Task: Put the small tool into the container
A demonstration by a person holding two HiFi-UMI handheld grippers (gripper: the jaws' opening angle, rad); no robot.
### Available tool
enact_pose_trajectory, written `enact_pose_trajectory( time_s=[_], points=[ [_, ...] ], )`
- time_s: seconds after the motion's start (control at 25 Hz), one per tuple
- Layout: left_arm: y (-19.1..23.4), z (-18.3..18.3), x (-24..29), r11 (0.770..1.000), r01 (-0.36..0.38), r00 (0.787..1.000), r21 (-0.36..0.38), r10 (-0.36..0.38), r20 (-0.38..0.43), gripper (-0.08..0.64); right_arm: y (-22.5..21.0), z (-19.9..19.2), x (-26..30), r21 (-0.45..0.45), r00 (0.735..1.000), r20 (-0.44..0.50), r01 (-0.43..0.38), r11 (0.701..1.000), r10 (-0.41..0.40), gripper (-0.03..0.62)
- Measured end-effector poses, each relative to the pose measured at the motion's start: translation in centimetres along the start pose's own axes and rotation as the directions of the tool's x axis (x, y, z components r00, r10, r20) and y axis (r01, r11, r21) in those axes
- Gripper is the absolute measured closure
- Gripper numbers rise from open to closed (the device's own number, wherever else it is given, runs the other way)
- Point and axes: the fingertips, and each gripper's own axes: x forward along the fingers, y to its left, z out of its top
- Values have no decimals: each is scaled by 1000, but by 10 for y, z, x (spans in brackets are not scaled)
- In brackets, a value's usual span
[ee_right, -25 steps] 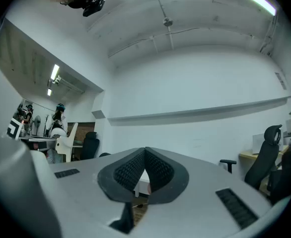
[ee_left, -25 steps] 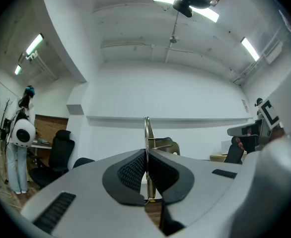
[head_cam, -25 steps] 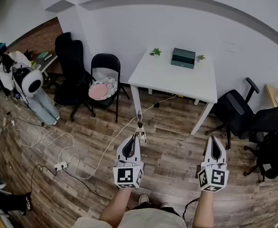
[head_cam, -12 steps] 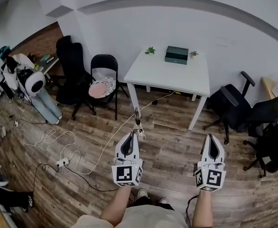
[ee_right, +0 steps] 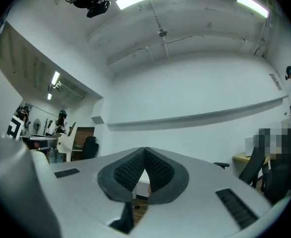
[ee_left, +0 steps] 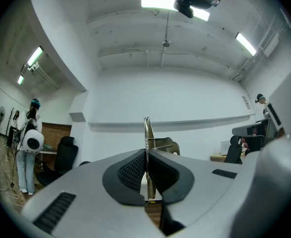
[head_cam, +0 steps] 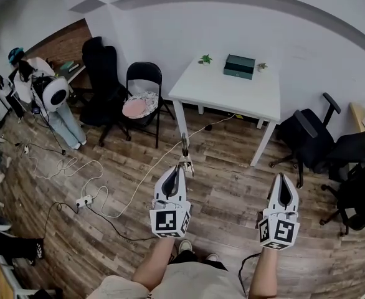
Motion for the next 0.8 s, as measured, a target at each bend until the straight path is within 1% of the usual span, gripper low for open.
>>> enact_pose_trajectory(
  time_s=[0.2,0.56,0.8],
  points=[
    [-10,-3,-1,1000,-5,1000,11,5,-10,553,-2,-5,-3,-26,1000,-15,-18,1000,18,578],
    [-43,-9,-2,1000,0,1000,26,1,-23,552,-23,-20,-12,-42,998,-54,-29,999,27,577],
    [-59,-16,2,998,13,1000,64,-11,-30,553,-32,-32,-12,-53,997,-77,-35,998,30,577]
  ],
)
